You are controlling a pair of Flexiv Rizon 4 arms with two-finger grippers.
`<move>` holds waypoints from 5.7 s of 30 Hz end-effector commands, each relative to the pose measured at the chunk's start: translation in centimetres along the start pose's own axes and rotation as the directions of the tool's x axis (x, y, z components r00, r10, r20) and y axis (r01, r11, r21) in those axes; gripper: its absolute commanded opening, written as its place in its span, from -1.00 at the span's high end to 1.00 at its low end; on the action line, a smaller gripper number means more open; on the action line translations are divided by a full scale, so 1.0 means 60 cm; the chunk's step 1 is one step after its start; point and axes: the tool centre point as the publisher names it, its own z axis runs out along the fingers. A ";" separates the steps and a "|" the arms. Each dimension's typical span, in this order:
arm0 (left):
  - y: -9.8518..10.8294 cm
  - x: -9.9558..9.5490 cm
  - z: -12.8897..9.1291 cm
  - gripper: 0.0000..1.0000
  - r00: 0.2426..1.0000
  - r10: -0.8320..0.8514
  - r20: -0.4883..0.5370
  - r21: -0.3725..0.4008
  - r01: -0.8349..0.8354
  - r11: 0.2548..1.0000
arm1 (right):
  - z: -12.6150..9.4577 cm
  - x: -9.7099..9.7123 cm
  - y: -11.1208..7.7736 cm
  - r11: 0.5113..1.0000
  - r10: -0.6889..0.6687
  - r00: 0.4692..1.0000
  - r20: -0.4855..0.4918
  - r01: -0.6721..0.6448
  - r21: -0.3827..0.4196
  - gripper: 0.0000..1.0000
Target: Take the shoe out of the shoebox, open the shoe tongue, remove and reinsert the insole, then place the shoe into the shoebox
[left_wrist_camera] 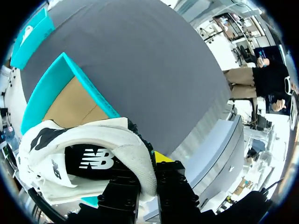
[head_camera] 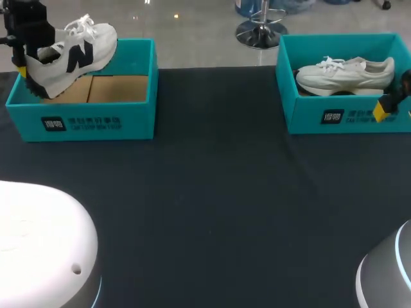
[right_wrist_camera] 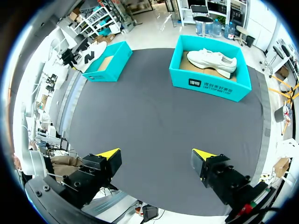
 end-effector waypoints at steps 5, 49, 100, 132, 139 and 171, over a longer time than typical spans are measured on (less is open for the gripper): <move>0.046 0.007 0.002 1.00 0.721 0.692 -0.033 -0.225 -0.680 0.697 | 0.000 0.000 0.005 1.000 0.001 1.000 -0.001 -0.001 0.007 -1.00; 0.150 -0.055 -0.016 1.00 0.700 0.713 -0.047 -0.251 -0.699 0.669 | 0.000 0.000 0.005 1.000 0.001 1.000 -0.001 -0.001 0.007 -1.00; 0.132 -0.153 0.228 1.00 0.617 0.781 -0.096 -0.158 -0.784 0.600 | 0.000 0.000 0.005 1.000 0.001 1.000 -0.001 -0.001 0.007 -1.00; 0.075 -0.080 0.036 -1.00 0.655 0.753 0.058 -0.109 -0.746 0.657 | 0.000 0.000 0.005 1.000 0.001 1.000 -0.001 -0.001 0.007 -1.00; 0.036 -0.055 -0.050 -1.00 0.609 0.784 0.117 -0.154 -0.769 0.621 | 0.000 0.000 0.005 1.000 0.001 1.000 -0.001 -0.001 0.007 -1.00; 0.032 -0.056 -0.052 -1.00 0.595 0.796 0.109 -0.164 -0.779 0.605 | 0.005 -0.139 0.198 0.994 -0.002 0.993 0.114 -0.011 0.109 -1.00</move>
